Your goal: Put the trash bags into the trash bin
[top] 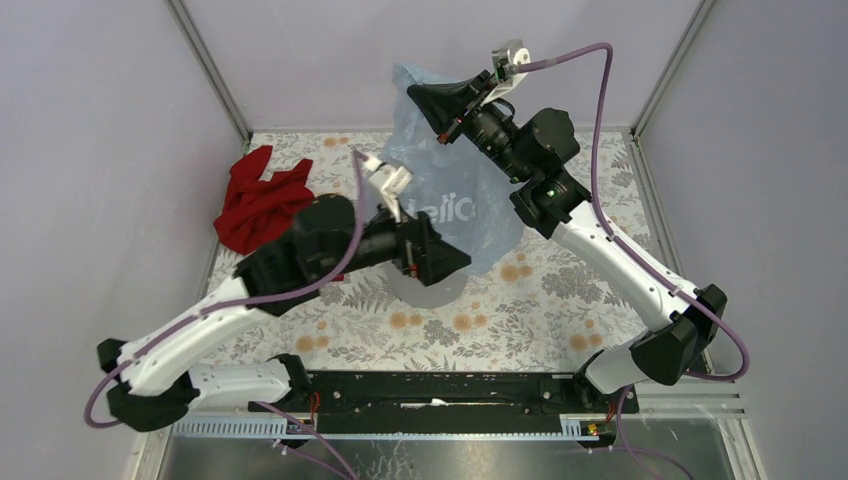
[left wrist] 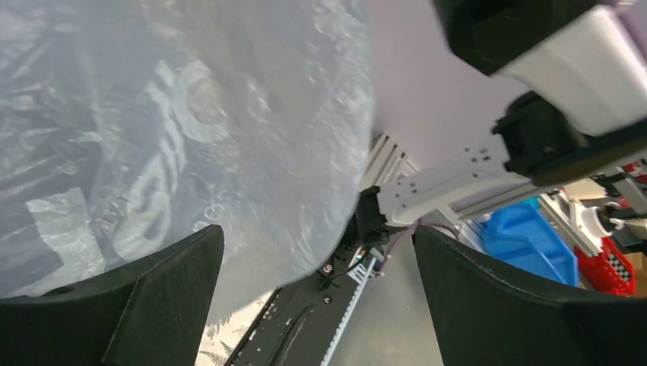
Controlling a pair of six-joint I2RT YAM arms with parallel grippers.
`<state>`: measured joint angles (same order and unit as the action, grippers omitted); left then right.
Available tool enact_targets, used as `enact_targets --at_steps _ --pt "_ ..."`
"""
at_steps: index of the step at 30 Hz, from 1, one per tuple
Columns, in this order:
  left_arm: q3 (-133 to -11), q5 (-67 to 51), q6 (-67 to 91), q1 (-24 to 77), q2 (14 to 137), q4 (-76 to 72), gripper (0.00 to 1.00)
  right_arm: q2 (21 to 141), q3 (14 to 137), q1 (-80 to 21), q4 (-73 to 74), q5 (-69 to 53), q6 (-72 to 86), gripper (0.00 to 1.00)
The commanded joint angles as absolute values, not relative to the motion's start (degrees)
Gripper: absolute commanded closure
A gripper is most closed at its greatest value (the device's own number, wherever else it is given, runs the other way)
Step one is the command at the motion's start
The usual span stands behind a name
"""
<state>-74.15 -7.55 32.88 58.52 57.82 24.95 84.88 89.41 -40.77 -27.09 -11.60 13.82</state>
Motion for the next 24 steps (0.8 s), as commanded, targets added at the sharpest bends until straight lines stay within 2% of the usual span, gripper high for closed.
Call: enact_targets --at_steps 1,4,13,17,24 --pt "-78.7 -3.6 30.3 58.6 64.4 19.8 0.01 83.0 90.5 -40.8 -31.1 -11.9 16.1 1.0" --pt "-79.8 5.6 30.6 58.7 67.5 21.5 0.08 82.3 89.6 -40.7 -31.2 -12.0 16.3 1.0" --pt "-80.8 7.6 31.7 58.7 72.5 21.6 0.33 82.4 89.0 -40.7 -32.5 -12.9 18.3 1.0" --pt "-80.7 14.1 31.9 58.6 72.6 24.8 0.57 82.4 88.6 -40.7 -33.3 -13.3 19.5 1.0" --pt "-78.3 34.5 33.2 58.5 68.8 34.5 0.89 82.2 88.6 -40.7 -31.9 -15.4 19.2 1.0"
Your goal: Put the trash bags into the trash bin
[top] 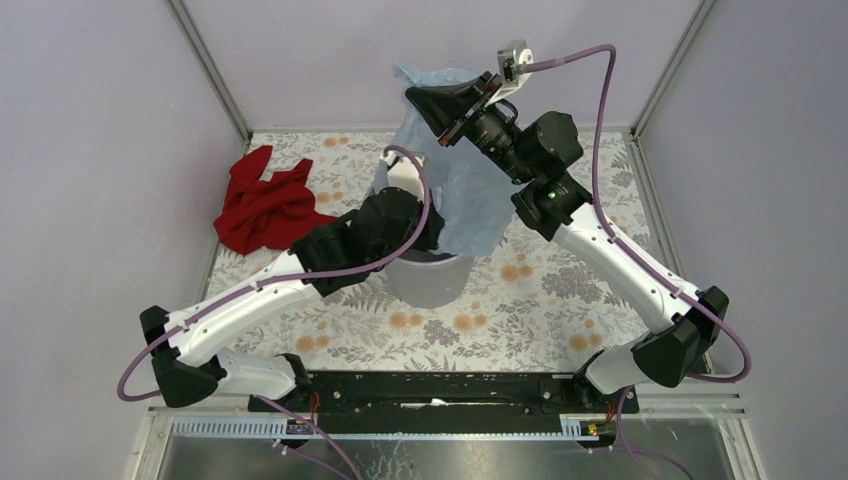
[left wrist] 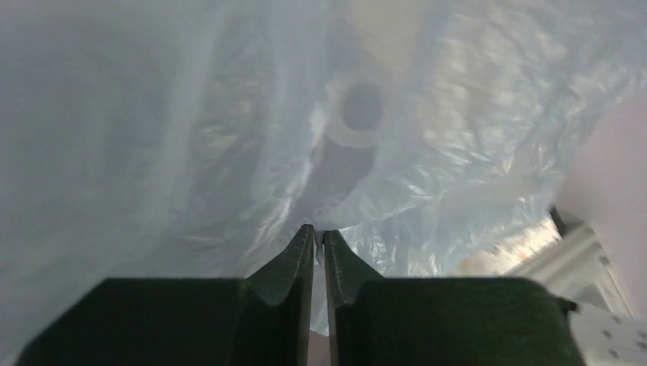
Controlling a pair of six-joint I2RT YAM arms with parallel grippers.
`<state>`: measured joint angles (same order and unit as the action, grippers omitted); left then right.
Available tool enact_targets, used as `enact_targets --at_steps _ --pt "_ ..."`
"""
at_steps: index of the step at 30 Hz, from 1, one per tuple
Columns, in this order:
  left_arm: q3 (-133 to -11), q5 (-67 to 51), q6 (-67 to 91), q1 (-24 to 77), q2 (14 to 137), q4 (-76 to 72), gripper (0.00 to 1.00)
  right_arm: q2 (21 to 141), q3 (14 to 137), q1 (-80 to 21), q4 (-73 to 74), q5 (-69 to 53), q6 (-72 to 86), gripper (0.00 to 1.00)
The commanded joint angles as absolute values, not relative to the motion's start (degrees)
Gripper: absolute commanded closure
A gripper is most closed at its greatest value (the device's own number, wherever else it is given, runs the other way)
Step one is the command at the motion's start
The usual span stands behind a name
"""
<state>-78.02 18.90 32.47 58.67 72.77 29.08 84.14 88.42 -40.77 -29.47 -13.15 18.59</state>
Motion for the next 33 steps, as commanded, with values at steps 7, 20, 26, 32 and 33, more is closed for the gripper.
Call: enact_targets --at_steps 7,20,26,32,33 --pt "-76.0 43.5 35.1 56.9 65.5 41.8 1.0 83.3 88.3 -40.7 -33.0 -18.9 21.8 1.0" --pt "-71.3 27.6 29.8 56.9 74.1 31.7 1.0 76.8 71.9 -40.7 -32.0 -19.5 22.3 1.0" --pt "-72.8 27.3 28.1 56.9 70.7 35.6 0.76 75.1 69.6 -40.7 -29.1 -17.9 21.4 1.0" --pt "-70.9 15.9 28.4 56.9 58.2 32.5 0.33 74.6 71.5 -40.7 -27.6 -14.8 23.6 1.0" --pt "-70.6 14.1 28.4 56.9 56.7 30.8 0.28 74.4 71.7 -40.7 -27.7 -14.1 24.5 1.0"
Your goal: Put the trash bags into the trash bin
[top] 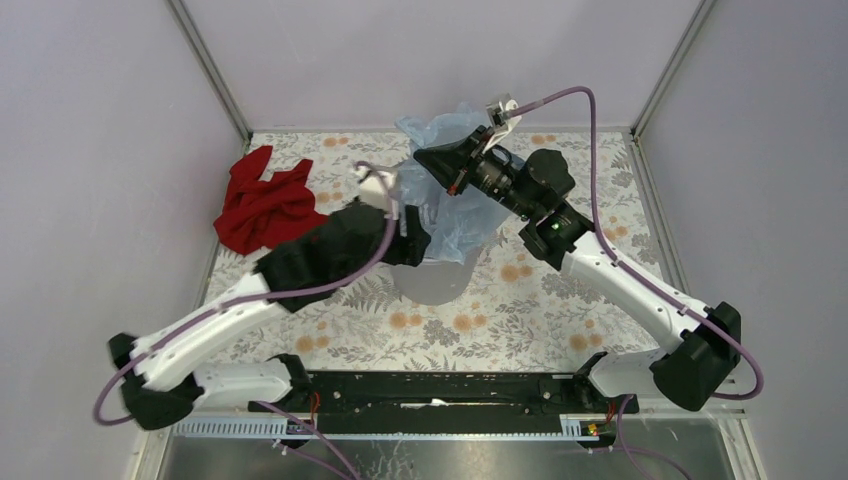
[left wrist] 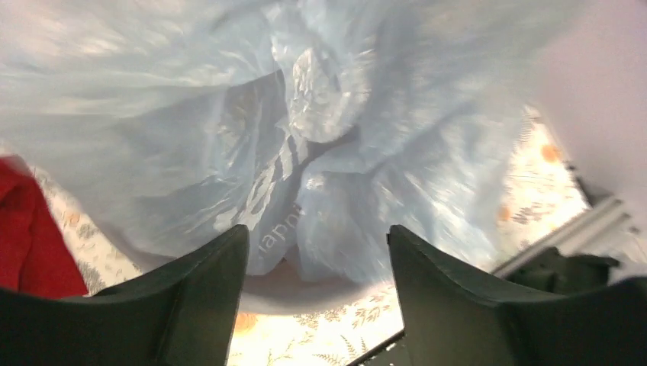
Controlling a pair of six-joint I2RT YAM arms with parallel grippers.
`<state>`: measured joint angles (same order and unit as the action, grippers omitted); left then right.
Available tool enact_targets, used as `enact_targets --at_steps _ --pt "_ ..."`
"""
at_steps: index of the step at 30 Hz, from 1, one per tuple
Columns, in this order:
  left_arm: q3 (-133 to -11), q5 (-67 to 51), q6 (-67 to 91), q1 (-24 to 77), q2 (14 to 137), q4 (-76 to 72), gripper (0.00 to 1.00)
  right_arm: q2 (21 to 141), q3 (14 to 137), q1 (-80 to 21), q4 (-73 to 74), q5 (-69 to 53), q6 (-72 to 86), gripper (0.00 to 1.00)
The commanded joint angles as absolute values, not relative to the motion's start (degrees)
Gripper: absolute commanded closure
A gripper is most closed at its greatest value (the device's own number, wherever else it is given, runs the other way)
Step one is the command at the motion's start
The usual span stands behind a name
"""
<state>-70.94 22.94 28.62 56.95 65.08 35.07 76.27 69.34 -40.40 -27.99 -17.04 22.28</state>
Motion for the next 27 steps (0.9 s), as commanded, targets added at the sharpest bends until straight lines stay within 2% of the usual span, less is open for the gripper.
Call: enact_targets --at_steps 1,3,5,9,13,15,19,21,27 --pt "-70.3 12.7 28.4 56.9 55.6 29.1 0.23 74.1 71.9 -40.7 -27.8 -13.5 25.1 1.0" --pt "-70.2 11.0 28.4 56.9 54.9 25.4 0.09 73.9 72.5 -40.7 -27.8 -13.1 26.2 1.0" --pt "-70.9 9.8 27.7 56.9 56.2 22.4 0.02 73.8 73.1 -40.7 -27.7 -13.4 27.0 1.0" --pt "-75.1 8.0 25.9 56.9 63.7 19.7 0.01 73.0 73.7 -40.7 -26.6 -12.5 29.0 1.0" --pt "-71.0 7.6 24.9 56.7 68.4 8.7 0.02 71.9 74.2 -40.7 -26.7 -8.4 32.3 1.0" --pt "-68.5 12.0 25.1 56.3 70.2 6.0 0.11 71.7 74.5 -40.7 -26.9 -7.6 34.2 1.0" --pt "-69.0 26.7 28.3 55.1 73.6 13.2 0.41 71.2 74.5 -40.7 -26.5 -8.1 36.3 1.0" --pt "-68.0 29.3 28.4 55.1 73.3 15.2 0.51 70.5 73.4 -40.7 -26.6 -8.3 36.7 1.0" --pt "-63.4 30.7 29.8 55.0 72.0 17.2 0.59 69.8 69.1 -40.7 -27.2 -7.7 37.4 1.0"
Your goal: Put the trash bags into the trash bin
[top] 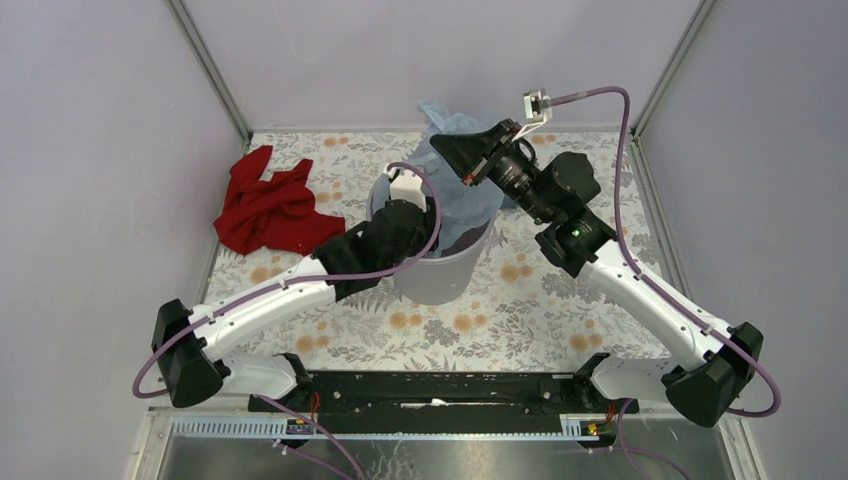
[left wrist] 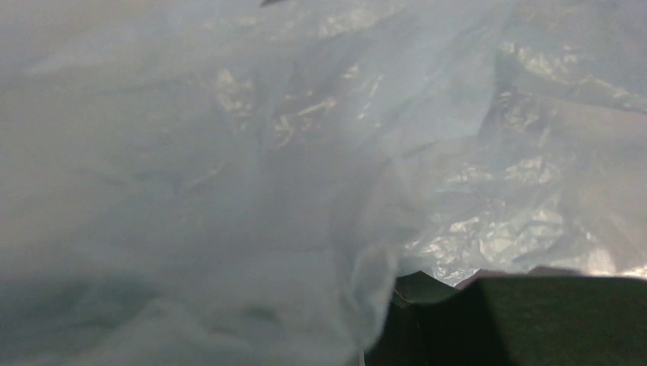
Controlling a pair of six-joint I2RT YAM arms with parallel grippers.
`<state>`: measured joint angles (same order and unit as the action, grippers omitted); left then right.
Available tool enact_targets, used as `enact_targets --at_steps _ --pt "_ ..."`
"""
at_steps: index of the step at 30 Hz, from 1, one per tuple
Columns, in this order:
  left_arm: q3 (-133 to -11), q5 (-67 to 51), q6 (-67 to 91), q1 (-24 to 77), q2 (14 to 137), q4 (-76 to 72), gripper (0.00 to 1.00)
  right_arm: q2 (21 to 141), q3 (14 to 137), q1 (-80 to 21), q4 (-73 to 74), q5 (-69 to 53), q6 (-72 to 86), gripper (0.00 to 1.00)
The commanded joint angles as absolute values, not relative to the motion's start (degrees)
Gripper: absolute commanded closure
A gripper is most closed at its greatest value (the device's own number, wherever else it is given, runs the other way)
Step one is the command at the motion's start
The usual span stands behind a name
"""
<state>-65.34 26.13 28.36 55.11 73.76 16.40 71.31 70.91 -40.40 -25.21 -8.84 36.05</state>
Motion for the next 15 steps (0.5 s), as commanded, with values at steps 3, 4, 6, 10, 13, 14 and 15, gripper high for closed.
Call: enact_targets --at_steps 3,4,6,10,13,14,15 --pt "-61.9 27.7 30.5 55.0 72.9 17.8 0.64 70.1 66.7 -40.7 -26.6 -7.9 37.4 1.0" --pt "-61.6 26.2 30.4 55.0 73.2 18.0 0.65 70.2 66.0 -40.7 -26.4 -8.3 37.3 1.0" --pt "-61.2 22.9 30.3 55.1 73.0 18.6 0.66 70.4 64.7 -40.7 -25.4 -9.9 36.8 1.0" --pt "-60.4 16.7 28.0 55.1 68.3 16.7 0.37 70.9 67.2 -40.7 -18.6 -11.7 32.3 1.0" --pt "-63.1 13.8 26.1 55.0 65.4 18.1 0.23 70.6 70.0 -40.7 -13.3 -10.8 27.9 1.0" --pt "-64.3 13.2 25.7 55.0 64.7 19.5 0.19 70.3 70.7 -40.7 -11.8 -9.9 26.9 1.0" --pt "-65.2 12.3 25.3 55.1 63.9 20.5 0.16 70.0 71.3 -40.7 -10.5 -9.1 26.2 1.0"
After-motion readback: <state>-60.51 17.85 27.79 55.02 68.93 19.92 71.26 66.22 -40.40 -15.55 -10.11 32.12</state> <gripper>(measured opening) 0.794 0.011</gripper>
